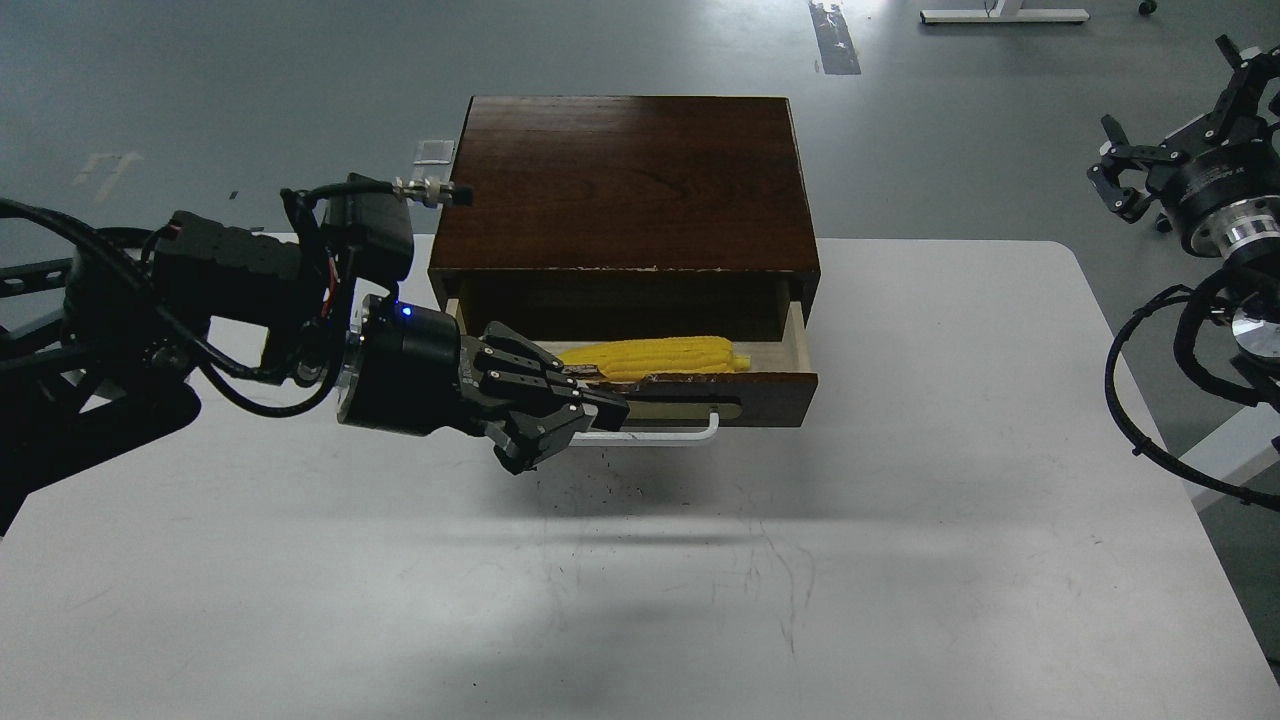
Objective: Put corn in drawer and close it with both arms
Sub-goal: 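Move the left gripper to the front of the open drawer, then push the drawer front toward the box with the left gripper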
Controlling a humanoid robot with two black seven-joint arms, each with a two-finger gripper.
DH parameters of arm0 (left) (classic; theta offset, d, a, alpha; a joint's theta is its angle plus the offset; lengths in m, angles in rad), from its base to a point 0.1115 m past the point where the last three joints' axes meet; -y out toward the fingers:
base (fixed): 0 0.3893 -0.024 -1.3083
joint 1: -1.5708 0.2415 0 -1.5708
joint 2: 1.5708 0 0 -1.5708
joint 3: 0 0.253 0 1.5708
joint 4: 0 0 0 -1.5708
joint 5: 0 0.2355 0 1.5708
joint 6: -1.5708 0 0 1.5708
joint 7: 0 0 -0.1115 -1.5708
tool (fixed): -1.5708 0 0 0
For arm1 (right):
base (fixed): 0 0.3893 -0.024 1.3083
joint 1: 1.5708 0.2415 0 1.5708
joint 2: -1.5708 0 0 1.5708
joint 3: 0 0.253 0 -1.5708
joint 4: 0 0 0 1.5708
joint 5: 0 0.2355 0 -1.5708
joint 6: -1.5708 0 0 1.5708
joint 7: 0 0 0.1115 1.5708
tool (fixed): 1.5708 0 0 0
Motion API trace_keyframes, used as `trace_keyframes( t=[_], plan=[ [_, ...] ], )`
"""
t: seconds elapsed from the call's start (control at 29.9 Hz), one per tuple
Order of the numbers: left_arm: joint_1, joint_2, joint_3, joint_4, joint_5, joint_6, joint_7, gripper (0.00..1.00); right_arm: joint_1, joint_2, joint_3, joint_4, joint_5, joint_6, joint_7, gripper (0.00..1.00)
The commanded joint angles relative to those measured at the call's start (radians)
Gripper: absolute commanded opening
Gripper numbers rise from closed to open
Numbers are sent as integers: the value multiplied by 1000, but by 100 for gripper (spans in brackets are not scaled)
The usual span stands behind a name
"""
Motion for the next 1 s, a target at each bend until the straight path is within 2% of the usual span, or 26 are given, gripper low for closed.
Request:
trace_keyframes(
  t=[0.0, 0.3, 0.8, 0.97],
  plan=[
    [14, -12, 43, 5, 177, 0, 0, 0, -4, 0, 1, -26, 0, 7, 1, 100],
    [24, -14, 91, 13, 379, 0, 0, 0, -12, 14, -6, -82, -2, 45, 4, 100],
    [40, -22, 89, 31, 382, 0, 0, 0, -8, 21, 1, -82, -2, 45, 4, 100],
    [39, -23, 86, 63, 382, 0, 12, 0, -5, 21, -3, -90, -3, 45, 4, 100]
  ],
)
